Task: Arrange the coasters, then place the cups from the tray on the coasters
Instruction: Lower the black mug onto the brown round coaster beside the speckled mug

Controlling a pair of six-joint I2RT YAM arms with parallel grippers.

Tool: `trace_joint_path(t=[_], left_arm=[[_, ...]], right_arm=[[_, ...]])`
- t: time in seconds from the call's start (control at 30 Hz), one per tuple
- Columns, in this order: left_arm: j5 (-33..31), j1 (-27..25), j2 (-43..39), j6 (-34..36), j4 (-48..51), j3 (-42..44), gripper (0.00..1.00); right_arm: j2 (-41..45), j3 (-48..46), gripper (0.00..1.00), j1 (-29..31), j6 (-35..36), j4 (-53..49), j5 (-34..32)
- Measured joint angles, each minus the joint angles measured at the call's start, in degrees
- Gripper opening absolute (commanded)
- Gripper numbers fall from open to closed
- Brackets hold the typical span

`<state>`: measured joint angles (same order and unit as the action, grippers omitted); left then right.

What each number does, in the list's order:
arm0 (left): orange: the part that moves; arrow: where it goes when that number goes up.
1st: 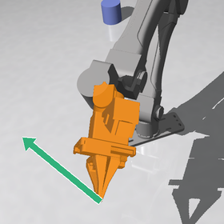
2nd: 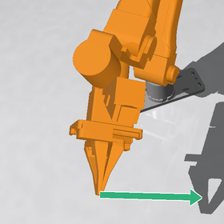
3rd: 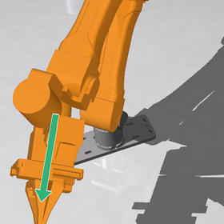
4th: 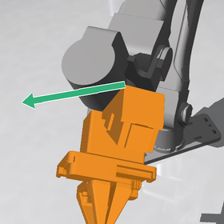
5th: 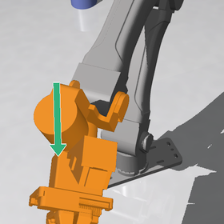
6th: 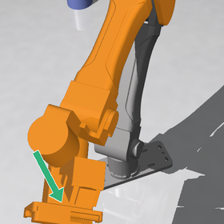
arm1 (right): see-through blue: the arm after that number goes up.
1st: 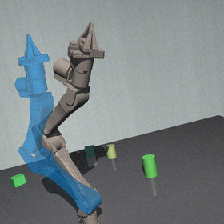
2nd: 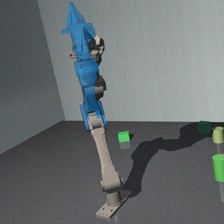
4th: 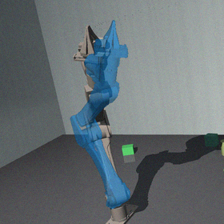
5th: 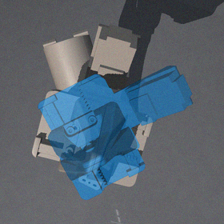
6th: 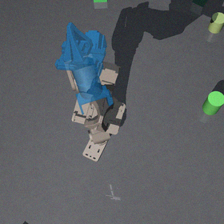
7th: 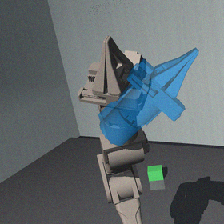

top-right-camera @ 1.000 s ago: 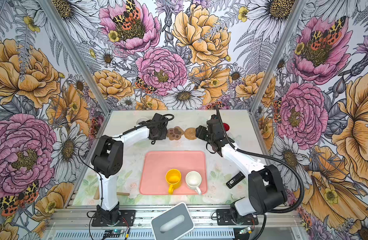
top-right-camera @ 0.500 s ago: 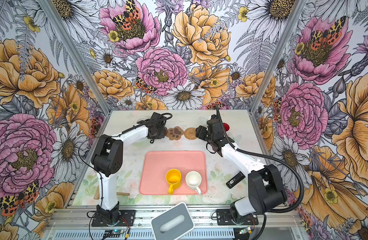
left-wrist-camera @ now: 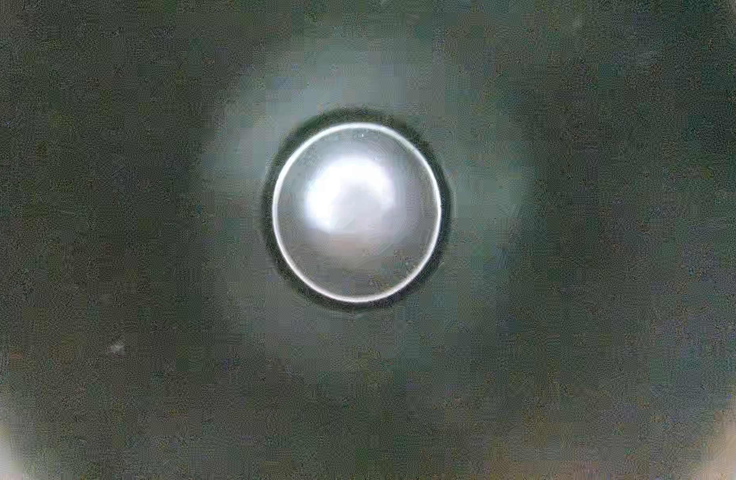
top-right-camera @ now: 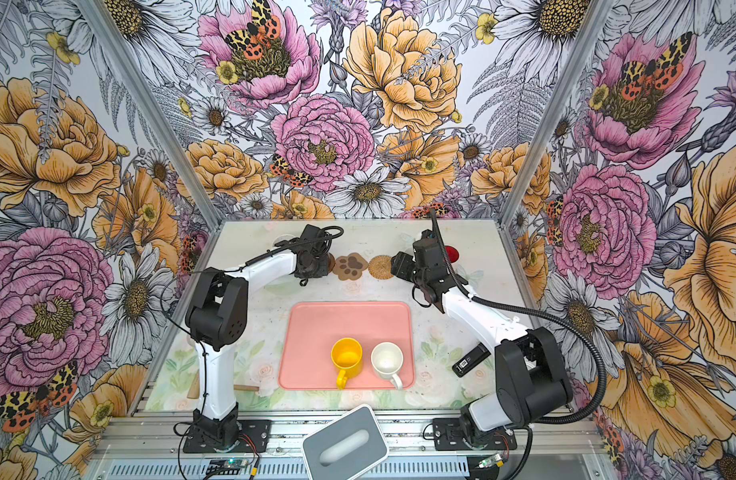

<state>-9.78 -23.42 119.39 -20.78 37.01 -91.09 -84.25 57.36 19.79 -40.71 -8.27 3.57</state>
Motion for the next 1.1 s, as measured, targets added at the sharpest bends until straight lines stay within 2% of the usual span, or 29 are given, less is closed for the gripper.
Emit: trace_joint_path(t=[0.3, 0.67, 1.1], left_arm=[[0.94, 0.42, 1.09, 0.0, 0.39, -1.73, 0.0], [0.94, 0.42, 1.09, 0.17, 0.42, -1.84, 0.3], [0.92, 0.42, 1.09, 0.42, 0.42, -2.25, 0.35]], right_arm=[[0.0, 0.0, 0.68, 0.0, 0.0, -0.02, 0.02], [0.0, 0.0, 0.68, 0.0, 0.0, 0.0, 0.26], [0.0, 0.0, 0.68, -0.02, 0.0, 0.0, 0.42]])
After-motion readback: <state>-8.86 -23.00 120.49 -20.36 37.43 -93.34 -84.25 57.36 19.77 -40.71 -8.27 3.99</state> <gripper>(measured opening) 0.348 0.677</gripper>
